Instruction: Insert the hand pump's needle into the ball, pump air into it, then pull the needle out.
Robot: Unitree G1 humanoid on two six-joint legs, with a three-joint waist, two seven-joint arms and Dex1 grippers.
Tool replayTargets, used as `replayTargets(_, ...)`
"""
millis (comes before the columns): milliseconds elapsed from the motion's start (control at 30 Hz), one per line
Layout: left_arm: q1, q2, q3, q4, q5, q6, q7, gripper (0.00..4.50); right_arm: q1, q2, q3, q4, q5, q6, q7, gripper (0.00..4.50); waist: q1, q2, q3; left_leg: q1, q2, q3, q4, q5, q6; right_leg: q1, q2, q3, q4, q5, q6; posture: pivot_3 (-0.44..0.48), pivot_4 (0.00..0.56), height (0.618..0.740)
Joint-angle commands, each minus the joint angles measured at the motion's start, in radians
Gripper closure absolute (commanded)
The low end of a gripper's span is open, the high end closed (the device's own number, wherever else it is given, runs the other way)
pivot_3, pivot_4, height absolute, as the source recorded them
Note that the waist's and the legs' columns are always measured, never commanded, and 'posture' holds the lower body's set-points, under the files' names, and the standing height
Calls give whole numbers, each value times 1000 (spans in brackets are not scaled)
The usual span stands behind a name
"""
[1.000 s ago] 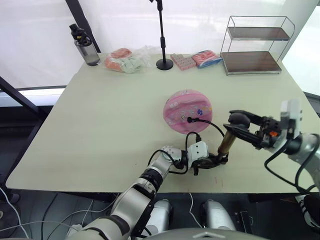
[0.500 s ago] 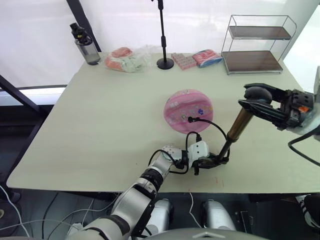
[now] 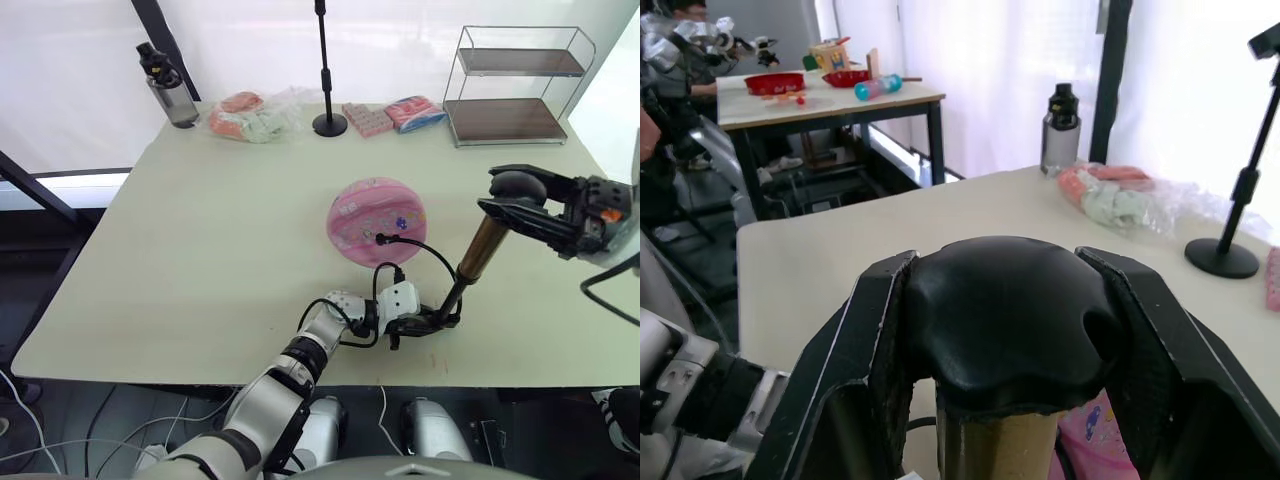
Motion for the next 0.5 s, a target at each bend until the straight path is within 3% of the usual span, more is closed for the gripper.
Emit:
replayTargets(33,42,11,-28,51,32,21,-15,3405,69,35,74,20,-164,-83,22,2502,-2,-1,-1,1,1,0,0,0,0,1,1,0,0,0,0,0,150,740)
replayTargets(500,45,15,-26,44,34,23,-16,3405,221,251,316,156,-437,-297,59,2502,-3,-2,-5,2,2,0,0,0,0,1,2,0,0,0,0,0,150,740)
